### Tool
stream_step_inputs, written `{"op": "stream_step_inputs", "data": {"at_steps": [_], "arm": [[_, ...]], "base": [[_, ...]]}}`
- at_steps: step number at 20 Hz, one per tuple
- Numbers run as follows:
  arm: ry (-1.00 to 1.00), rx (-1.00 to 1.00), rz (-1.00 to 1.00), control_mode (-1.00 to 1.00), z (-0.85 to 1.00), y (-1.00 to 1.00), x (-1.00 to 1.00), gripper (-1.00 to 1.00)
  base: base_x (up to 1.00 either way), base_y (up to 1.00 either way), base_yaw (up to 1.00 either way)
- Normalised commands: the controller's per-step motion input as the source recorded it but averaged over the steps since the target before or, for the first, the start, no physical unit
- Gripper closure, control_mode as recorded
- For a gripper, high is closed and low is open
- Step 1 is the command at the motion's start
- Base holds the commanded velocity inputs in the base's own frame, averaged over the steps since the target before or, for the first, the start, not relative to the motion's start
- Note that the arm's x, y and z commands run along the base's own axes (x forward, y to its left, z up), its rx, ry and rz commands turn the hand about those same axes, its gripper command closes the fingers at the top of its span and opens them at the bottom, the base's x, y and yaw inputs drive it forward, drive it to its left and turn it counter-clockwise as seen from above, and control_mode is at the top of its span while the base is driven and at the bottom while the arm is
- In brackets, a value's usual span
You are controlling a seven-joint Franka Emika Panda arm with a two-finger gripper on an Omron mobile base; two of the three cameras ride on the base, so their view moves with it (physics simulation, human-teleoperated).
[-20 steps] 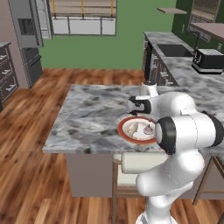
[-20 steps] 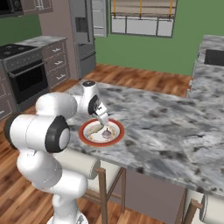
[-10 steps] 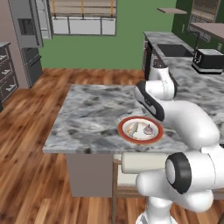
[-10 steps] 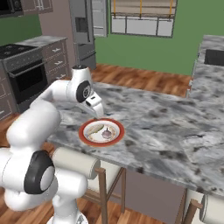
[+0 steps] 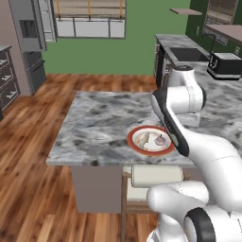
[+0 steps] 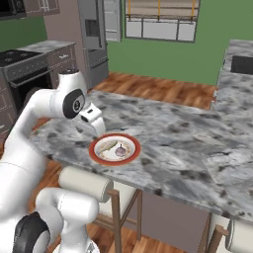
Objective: Take the cheese, fish, and garlic from the fridge and place them on the plate on the dining counter to create an appetizer plate.
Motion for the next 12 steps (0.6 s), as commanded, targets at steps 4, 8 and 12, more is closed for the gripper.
{"op": "stream_step_inputs", "data": {"at_steps": [4,8,12], "arm": [[-0.39,0.00,0.03,-1.00,0.05,0.09,-1.00,-1.00],[-0.39,0.00,0.04,-1.00,0.05,0.01,-0.98,-1.00],[-0.20,0.00,0.12,-1.00,0.26,0.03,-0.67,-1.00]], "base": [[0.00,0.00,0.00],[0.00,0.00,0.00],[0.00,0.00,0.00]]}}
